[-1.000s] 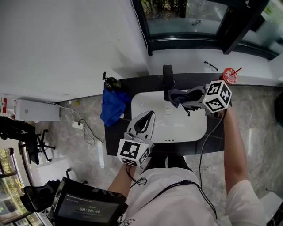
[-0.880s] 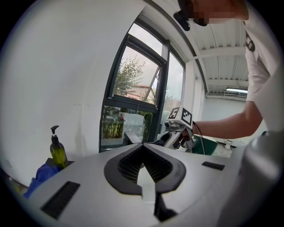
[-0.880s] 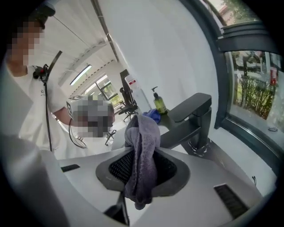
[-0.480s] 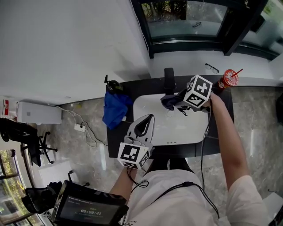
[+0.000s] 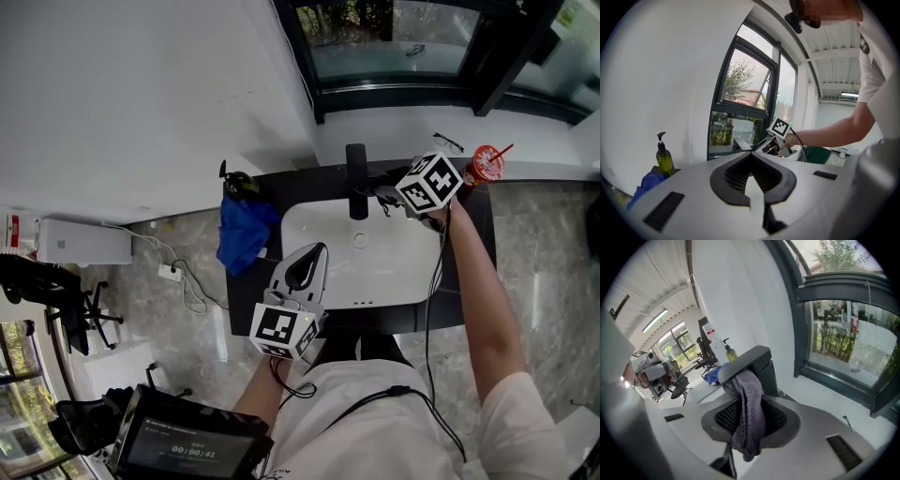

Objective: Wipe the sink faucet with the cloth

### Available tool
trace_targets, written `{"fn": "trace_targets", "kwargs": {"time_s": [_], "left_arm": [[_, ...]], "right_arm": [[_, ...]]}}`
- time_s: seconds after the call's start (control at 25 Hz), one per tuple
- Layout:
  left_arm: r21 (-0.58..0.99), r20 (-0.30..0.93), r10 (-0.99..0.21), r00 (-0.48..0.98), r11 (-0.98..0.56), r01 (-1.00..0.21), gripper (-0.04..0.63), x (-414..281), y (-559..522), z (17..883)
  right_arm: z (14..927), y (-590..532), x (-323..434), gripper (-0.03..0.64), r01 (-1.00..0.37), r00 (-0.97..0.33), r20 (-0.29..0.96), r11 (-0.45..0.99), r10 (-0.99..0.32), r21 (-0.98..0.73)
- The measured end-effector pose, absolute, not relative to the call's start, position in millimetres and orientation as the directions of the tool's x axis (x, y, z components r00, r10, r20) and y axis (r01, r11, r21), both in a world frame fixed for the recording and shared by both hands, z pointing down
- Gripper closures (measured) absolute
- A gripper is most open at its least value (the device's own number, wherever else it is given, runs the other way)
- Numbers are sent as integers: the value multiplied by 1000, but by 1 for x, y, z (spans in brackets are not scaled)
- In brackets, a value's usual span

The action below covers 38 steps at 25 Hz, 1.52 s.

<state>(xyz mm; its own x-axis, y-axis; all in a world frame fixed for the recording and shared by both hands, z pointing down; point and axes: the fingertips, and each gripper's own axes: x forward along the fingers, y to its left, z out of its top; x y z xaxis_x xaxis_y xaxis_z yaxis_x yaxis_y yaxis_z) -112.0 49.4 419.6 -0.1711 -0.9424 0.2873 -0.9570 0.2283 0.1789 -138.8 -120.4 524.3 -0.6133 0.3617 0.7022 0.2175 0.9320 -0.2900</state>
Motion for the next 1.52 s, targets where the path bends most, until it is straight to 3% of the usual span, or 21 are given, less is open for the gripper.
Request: {"fn": "trace_targets", "kwargs": {"time_s": [0.24, 0.48, 0.92, 1.52], "left_arm": [[179, 287, -943, -169, 226, -957, 603, -110, 48, 419], [182, 285, -944, -165, 222, -958, 603, -107, 47, 418], [168, 293, -936, -193, 249, -954, 603, -104, 54, 419], [170, 327, -913, -244, 311, -935, 603, -108, 74, 428]], "right_arm": [[536, -151, -114, 518, 83, -669, 690, 950, 277, -301], [556, -173, -78, 518, 20, -638, 739, 964, 218, -267], [594, -123, -91, 518, 263, -554, 773, 946, 311, -192], [585, -96, -144, 518, 374, -609, 688, 908, 394, -190]]}}
